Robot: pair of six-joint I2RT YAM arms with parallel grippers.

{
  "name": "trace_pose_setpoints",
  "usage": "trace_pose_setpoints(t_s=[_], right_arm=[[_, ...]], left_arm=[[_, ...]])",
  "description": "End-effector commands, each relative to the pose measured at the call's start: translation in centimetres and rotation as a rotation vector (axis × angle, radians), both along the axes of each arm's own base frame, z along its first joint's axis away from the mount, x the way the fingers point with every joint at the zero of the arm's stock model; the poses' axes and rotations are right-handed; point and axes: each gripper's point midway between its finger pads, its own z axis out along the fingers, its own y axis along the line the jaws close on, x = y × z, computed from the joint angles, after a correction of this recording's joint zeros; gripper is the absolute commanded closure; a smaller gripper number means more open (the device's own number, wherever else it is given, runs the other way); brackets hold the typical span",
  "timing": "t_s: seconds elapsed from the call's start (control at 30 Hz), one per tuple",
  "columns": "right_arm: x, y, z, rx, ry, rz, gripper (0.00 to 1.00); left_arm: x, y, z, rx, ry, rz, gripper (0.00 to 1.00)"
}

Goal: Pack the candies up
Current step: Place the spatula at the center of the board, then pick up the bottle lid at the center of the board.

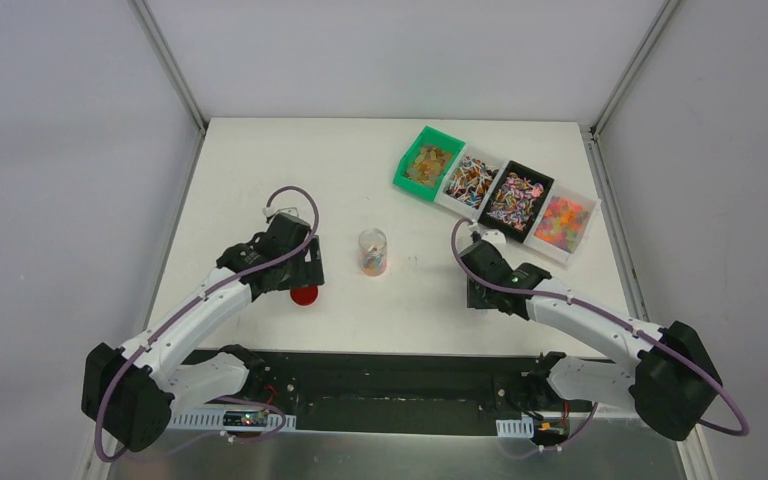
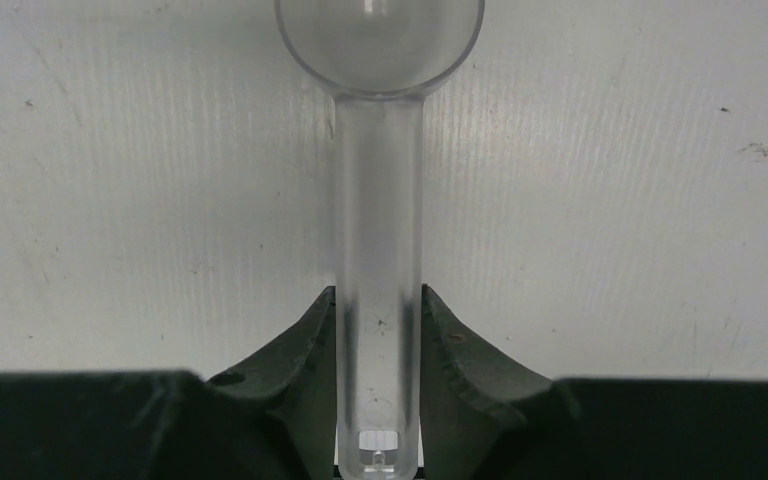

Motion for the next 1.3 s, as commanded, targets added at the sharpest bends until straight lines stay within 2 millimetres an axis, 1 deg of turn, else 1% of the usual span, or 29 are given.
trace_pose_setpoints(t_s=[0.0,0.17,0.33,0.4,0.5,0.57,0.63,0.73,0.9,0.97,1.07,1.2,1.27], right_arm=[[0.5,1.2,0.2,0.095,-0.037,-0.034,0.76],[0.4,0.9,0.1,0.102,-0.045,-0.051,0.71],[0.3,1.0,0.1,0.113,-0.044,-0.060,0.64],[0.3,1.1,0.1,0.112,-0.035,-0.059,0.60],[0.3,1.3,0.3,0.109,-0.023,-0.060,0.56],[0.4,1.4,0.9,0.110,-0.025,-0.060,0.50],[0.5,1.6,1.9,0.123,-0.035,-0.045,0.40],[0.6,1.8,3.8,0.150,-0.069,-0.019,0.32],[0.9,2.7,8.2,0.233,-0.157,0.060,0.19],[0.9,3.0,9.8,0.266,-0.194,0.095,0.17],[1.1,3.1,11.6,0.292,-0.250,0.119,0.16],[1.4,3.3,12.8,0.323,-0.302,0.132,0.16],[1.4,3.7,13.1,0.342,-0.309,0.154,0.16]], left_arm=[[0.9,0.7,-1.5,-0.028,0.020,0.104,0.18],[1.1,1.7,-3.1,-0.036,0.079,0.152,0.19],[1.6,1.9,-4.1,-0.020,0.104,0.171,0.21],[1.7,1.9,-4.5,-0.012,0.117,0.172,0.21],[1.7,1.9,-5.0,-0.011,0.129,0.173,0.22],[1.7,1.9,-5.1,-0.014,0.135,0.169,0.22],[1.7,1.9,-5.2,-0.015,0.134,0.163,0.24],[1.7,1.7,-5.5,-0.025,0.138,0.156,0.27],[1.3,1.8,-6.4,-0.019,0.166,0.163,0.31],[1.1,1.8,-6.8,-0.017,0.177,0.170,0.31],[0.9,2.1,-7.4,-0.005,0.181,0.176,0.33],[0.8,2.3,-7.7,0.002,0.180,0.173,0.38],[0.7,2.2,-7.9,-0.003,0.183,0.165,0.43]])
